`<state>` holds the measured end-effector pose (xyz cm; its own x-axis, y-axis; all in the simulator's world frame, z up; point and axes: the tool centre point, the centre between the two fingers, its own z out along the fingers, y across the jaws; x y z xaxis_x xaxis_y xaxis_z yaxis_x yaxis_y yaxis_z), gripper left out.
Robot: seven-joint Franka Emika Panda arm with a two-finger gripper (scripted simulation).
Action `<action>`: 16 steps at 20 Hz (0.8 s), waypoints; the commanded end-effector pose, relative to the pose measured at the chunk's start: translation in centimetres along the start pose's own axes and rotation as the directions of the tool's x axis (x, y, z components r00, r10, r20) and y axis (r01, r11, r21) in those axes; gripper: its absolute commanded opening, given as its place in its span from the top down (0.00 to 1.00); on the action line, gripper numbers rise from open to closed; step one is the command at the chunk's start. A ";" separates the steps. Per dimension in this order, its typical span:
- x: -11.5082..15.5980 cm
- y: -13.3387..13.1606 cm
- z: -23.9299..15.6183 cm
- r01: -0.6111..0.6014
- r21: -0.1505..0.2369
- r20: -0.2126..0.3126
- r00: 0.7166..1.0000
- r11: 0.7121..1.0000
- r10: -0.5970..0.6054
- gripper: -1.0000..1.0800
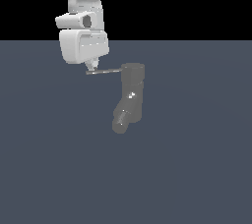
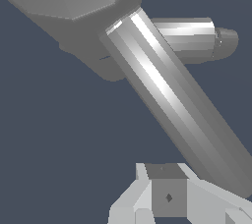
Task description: Turn on the faucet by rotating a designated handle.
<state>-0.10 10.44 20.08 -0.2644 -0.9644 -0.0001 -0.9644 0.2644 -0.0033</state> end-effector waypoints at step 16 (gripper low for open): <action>3.5 3.9 0.0 0.004 -0.002 0.000 1.000 1.000 -0.004 1.00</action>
<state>-4.28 8.60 20.09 -0.2563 -0.9666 -0.0019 -0.9666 0.2563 -0.0036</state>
